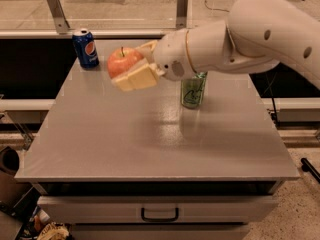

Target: Move apple near pepsi can

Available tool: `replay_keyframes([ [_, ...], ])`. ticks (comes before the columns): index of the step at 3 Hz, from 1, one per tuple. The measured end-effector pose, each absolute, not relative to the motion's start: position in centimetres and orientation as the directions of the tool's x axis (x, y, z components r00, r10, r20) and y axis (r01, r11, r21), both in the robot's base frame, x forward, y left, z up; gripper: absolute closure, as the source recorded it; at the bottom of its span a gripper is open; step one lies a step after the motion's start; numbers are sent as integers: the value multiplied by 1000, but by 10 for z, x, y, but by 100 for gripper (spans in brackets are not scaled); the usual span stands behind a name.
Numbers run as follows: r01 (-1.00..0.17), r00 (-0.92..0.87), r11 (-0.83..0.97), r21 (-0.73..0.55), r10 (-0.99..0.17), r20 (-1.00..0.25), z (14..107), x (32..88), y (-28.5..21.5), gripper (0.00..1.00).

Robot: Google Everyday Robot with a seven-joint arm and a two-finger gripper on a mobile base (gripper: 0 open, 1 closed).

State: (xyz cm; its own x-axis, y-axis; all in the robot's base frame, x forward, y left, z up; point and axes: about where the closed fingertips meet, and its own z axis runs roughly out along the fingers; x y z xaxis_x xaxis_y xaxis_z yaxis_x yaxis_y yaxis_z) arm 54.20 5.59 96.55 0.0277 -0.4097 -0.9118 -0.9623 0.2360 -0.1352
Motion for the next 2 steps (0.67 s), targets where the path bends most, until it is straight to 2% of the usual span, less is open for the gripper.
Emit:
replay_keyframes([
  [2, -919, -21, 361, -159, -449, -894, 1012, 623, 60, 100],
])
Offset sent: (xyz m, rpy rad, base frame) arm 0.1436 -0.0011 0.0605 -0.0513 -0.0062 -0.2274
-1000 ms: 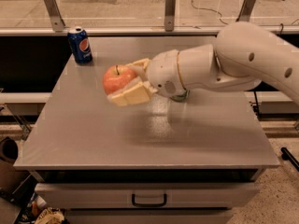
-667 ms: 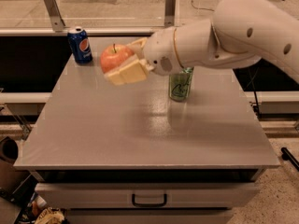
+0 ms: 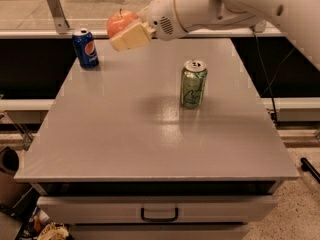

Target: Move apple near pepsi can

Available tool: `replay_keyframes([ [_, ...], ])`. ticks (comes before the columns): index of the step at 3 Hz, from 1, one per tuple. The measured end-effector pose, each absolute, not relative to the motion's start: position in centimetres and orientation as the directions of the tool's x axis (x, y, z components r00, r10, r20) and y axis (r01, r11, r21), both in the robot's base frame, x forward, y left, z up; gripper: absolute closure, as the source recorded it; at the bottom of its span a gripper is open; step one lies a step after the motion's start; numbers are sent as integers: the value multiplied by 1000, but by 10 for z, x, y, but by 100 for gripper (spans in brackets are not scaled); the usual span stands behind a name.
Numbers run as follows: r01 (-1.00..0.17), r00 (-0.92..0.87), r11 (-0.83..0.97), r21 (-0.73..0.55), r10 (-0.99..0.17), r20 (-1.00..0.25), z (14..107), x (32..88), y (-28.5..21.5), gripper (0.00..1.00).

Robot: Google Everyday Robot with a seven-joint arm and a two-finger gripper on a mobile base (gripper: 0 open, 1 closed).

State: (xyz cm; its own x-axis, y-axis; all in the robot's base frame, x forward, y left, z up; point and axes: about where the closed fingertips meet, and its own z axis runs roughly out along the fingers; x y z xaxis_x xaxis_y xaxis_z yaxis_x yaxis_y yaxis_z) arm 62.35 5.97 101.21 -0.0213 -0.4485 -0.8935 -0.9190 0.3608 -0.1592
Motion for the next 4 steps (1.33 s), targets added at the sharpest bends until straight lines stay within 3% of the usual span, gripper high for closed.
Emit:
replay_keyframes([
  [2, -906, -51, 403, -130, -409, -911, 997, 713, 66, 100],
  [4, -909, -58, 399, -118, -403, -913, 970, 765, 75, 100],
])
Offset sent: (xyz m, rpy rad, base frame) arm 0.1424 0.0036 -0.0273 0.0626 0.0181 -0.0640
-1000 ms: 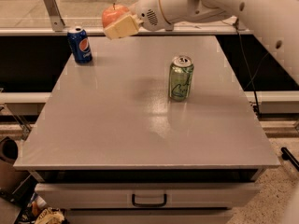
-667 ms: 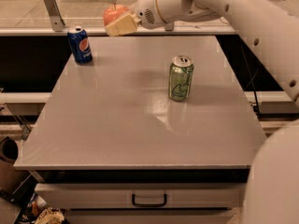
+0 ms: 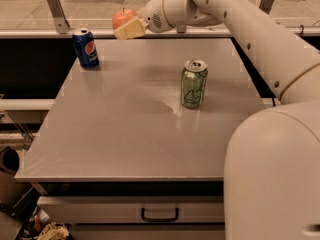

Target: Move apple near pepsi can

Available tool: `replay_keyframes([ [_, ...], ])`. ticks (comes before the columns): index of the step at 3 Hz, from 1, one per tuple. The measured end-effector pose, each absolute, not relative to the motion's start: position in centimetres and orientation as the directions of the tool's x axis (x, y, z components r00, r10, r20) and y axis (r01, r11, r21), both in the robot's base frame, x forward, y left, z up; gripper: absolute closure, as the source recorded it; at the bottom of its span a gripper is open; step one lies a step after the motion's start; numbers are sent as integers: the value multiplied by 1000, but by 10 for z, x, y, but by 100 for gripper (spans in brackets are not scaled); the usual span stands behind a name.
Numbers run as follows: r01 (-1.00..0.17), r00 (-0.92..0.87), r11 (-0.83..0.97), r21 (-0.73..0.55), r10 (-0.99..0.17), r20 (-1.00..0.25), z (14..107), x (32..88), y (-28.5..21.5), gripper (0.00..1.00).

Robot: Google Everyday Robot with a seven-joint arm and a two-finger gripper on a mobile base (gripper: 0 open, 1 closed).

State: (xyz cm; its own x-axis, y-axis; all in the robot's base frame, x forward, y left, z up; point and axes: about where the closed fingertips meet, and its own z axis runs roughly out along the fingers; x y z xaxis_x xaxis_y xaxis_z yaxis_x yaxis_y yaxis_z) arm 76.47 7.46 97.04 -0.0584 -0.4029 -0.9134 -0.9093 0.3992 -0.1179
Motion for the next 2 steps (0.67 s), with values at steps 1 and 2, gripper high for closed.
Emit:
replay_keyframes([
  [1, -915, -61, 389, -106, -392, -918, 951, 778, 81, 100],
  [2, -922, -55, 374, -101, -385, -921, 934, 782, 88, 100],
])
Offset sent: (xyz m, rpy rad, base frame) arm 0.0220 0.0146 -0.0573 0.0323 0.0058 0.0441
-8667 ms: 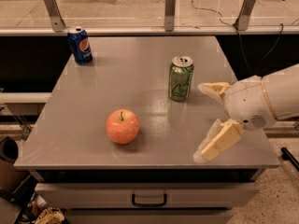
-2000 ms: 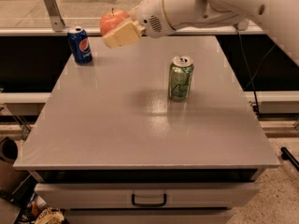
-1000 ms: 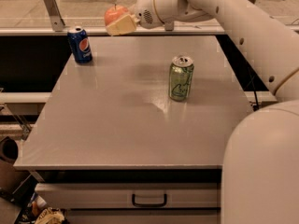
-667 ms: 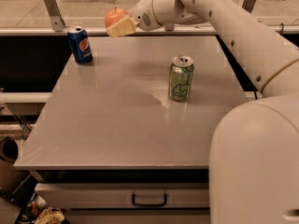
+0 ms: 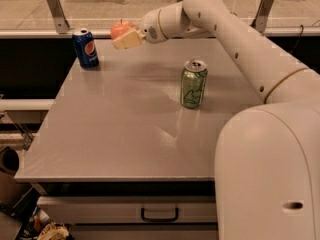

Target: Move apple near pepsi can

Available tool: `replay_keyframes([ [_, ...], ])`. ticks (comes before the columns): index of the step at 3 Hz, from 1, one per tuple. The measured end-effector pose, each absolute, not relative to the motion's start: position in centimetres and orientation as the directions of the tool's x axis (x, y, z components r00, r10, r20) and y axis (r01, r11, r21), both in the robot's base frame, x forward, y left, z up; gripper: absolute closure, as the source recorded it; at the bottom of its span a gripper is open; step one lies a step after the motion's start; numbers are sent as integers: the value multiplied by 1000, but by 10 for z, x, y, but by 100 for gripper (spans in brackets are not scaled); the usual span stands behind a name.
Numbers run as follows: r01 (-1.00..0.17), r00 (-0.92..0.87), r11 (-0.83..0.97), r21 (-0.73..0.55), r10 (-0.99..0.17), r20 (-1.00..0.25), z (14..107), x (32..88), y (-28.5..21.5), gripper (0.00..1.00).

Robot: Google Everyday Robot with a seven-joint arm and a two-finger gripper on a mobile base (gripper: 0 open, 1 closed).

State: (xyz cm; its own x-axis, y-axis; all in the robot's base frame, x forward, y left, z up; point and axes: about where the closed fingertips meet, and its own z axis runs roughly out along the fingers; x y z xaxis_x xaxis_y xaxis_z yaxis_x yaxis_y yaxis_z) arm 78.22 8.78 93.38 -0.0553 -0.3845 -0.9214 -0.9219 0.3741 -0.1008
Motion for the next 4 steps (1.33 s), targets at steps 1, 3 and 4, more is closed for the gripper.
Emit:
replay_keyframes([
  [1, -929, -51, 358, -91, -369, -928, 918, 785, 94, 100],
  [3, -949, -28, 304, -88, -356, -934, 883, 782, 111, 100],
  [4, -952, -23, 294, -87, -352, -936, 877, 781, 116, 100],
])
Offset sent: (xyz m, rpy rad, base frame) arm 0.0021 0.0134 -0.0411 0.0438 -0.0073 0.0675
